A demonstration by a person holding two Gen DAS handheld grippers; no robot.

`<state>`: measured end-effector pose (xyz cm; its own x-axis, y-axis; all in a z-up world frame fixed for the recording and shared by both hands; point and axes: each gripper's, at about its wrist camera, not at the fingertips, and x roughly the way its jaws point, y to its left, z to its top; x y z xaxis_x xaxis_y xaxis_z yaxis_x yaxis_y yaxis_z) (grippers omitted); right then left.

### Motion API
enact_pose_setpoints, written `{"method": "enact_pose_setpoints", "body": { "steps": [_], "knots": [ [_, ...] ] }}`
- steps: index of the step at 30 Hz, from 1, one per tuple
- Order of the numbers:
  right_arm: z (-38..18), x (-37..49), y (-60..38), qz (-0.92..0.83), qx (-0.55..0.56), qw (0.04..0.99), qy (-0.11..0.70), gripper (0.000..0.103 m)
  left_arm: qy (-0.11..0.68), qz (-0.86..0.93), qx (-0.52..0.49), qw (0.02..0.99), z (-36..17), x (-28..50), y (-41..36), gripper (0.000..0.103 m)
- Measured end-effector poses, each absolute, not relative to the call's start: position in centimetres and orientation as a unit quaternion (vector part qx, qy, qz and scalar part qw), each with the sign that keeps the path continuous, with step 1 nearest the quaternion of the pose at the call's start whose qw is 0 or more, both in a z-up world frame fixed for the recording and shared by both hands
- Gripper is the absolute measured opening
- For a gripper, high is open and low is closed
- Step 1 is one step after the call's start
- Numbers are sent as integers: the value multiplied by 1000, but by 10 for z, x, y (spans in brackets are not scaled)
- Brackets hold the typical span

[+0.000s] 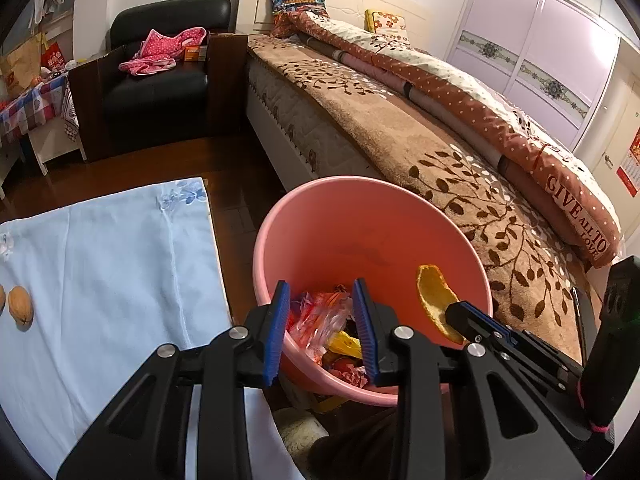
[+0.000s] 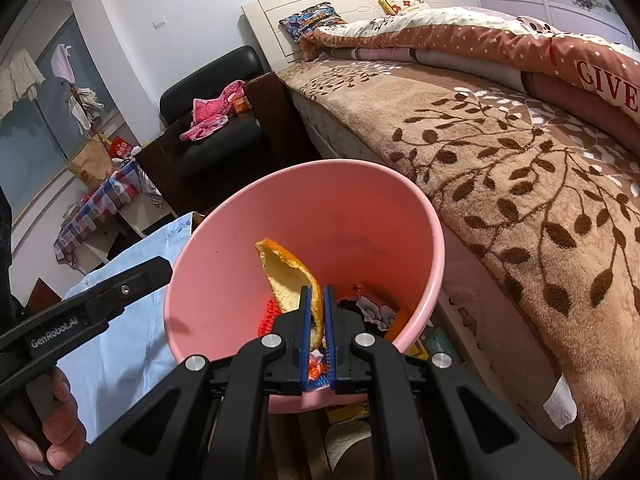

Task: Collect trash
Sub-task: 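Open both grippers to drop the wrapper and peel into the bucket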

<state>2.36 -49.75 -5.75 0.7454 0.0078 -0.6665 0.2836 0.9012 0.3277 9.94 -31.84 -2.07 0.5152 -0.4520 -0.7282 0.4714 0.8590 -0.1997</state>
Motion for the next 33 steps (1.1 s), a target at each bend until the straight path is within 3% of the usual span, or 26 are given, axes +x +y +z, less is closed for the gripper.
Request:
{"method": "enact_pose_setpoints", "body": {
  "steps": [10,13,33],
  "knots": [
    [-63,27,-499,-78,209,909,353,6,415,-270,12,868,-19,97,-315,34],
    [-63,27,-499,-79,209,909,352,6,416,-270,8,868,-20,96,-312,43],
    [-65,30,-501,-81,211,908,353,18,411,-263,18,873,-20,88,-304,43]
  ]
}}
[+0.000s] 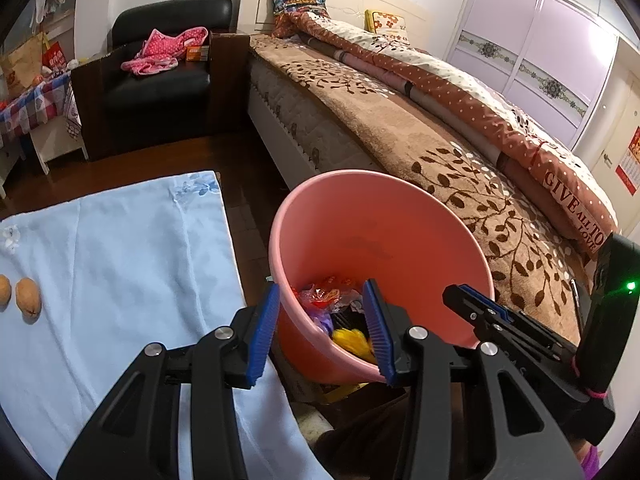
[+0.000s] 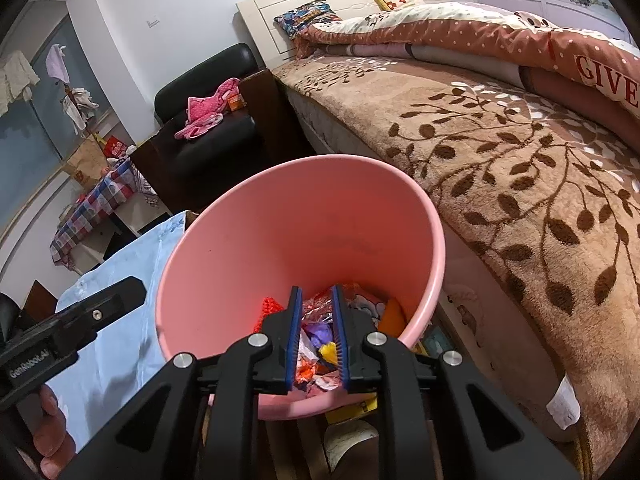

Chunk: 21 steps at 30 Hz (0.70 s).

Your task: Collect trash

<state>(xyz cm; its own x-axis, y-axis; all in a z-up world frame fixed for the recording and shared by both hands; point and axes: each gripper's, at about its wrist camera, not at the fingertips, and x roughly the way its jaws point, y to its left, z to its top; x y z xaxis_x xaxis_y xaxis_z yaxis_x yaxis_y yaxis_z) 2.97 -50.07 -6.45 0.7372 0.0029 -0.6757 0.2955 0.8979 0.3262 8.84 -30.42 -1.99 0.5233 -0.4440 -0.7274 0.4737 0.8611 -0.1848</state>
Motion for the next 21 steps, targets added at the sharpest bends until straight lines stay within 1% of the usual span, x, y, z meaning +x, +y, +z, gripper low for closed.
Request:
{"method": "enact_pose_setpoints", "body": {
  "steps": [1,3,21],
  "knots": [
    [-64,29,-500,-79,211,908,352,22,409,-262,21,874,-20,88,-305,43],
    [-61,27,-498,-78,209,910,349,25,402,-260,28,878,-19,85,-305,43],
    [-46,13,-483,-61,197,918,339,28,379,-257,47,888,-8,69,-305,43]
  ]
}}
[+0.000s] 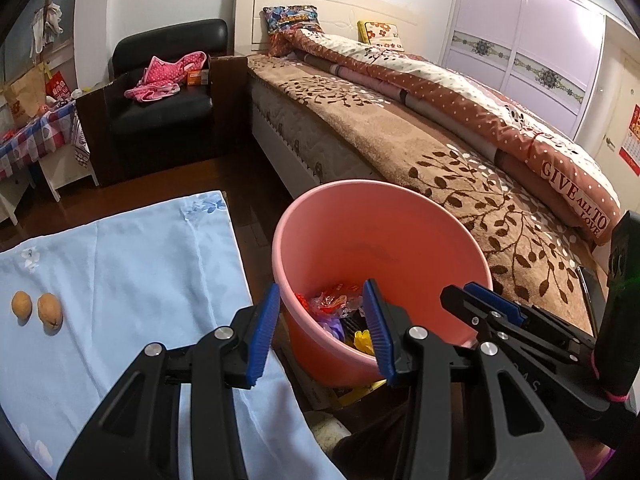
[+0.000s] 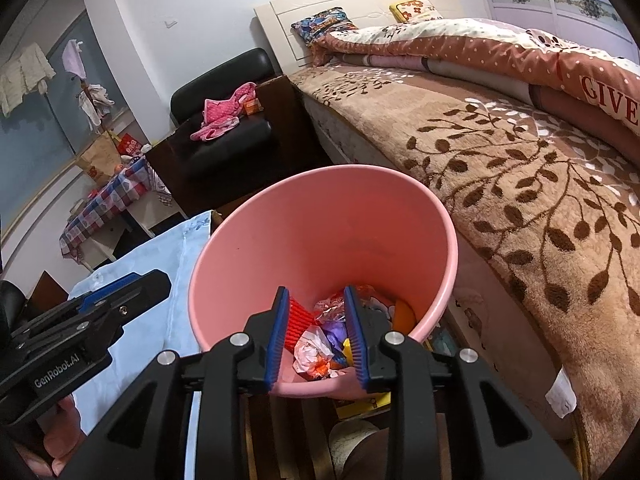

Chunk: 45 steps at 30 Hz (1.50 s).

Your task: Collect trash

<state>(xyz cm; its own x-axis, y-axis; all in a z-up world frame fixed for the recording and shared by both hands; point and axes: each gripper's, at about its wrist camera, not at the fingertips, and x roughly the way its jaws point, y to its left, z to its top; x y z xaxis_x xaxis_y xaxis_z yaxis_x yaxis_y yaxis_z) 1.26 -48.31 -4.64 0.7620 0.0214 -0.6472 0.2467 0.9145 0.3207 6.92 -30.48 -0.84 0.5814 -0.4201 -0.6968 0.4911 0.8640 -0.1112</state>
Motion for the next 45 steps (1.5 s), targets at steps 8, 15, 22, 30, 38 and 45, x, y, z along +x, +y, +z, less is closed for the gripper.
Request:
{"method": "enact_pose_setpoints", "body": {
  "steps": [8,15,22,30,38,45],
  "knots": [
    [-44,8,-479,-59,197,919,337,28,373,-257,47,890,-5,64,-301,43],
    [-36,-5,-473,-66,188,926,320,35,365,-259,43,893,-1,58,-297,43],
    [-20,-24,-460,-75,160,941,288,41,356,-254,37,898,4,52,-289,43],
    [-8,-42,-442,-81,141,949,268,48,345,-251,29,904,11,44,-279,43],
    [4,-52,-424,-105,113,956,251,59,333,-247,19,910,17,34,-270,43],
    [10,-60,-409,-115,95,957,247,61,327,-245,7,913,22,27,-257,43]
  ]
}}
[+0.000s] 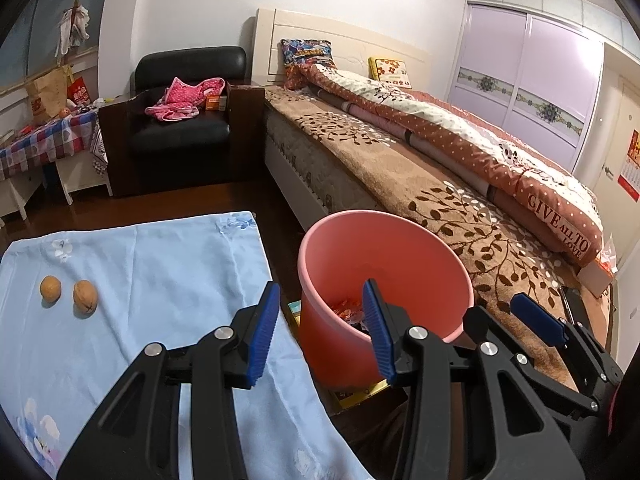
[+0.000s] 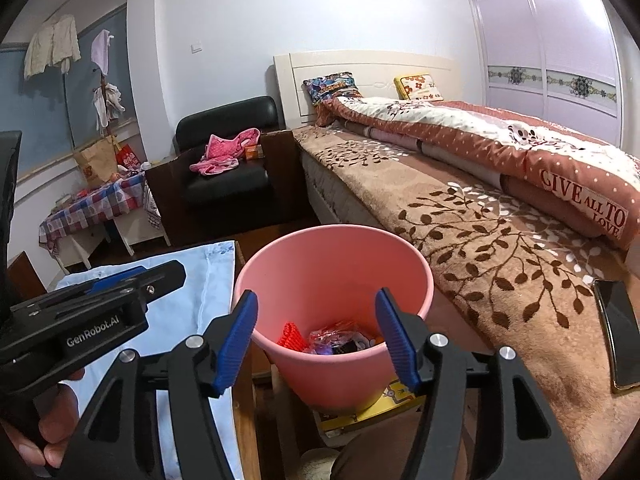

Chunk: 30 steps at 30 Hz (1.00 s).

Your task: Collect trash

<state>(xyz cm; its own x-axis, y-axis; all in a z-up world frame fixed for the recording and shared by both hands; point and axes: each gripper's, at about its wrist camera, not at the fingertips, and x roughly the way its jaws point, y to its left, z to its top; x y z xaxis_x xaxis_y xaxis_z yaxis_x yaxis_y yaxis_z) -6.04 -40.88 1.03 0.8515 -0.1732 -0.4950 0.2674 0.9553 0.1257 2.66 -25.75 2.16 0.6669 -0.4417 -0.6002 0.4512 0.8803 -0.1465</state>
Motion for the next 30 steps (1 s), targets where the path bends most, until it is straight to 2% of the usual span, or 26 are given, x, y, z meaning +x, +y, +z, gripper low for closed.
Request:
{"method": "enact_pose_setpoints", "body": {
  "steps": [30],
  "knots": [
    [24,-73,-392,-141,90,956,239,61,319,-255,-20,913,27,8,-224,43]
  ]
}}
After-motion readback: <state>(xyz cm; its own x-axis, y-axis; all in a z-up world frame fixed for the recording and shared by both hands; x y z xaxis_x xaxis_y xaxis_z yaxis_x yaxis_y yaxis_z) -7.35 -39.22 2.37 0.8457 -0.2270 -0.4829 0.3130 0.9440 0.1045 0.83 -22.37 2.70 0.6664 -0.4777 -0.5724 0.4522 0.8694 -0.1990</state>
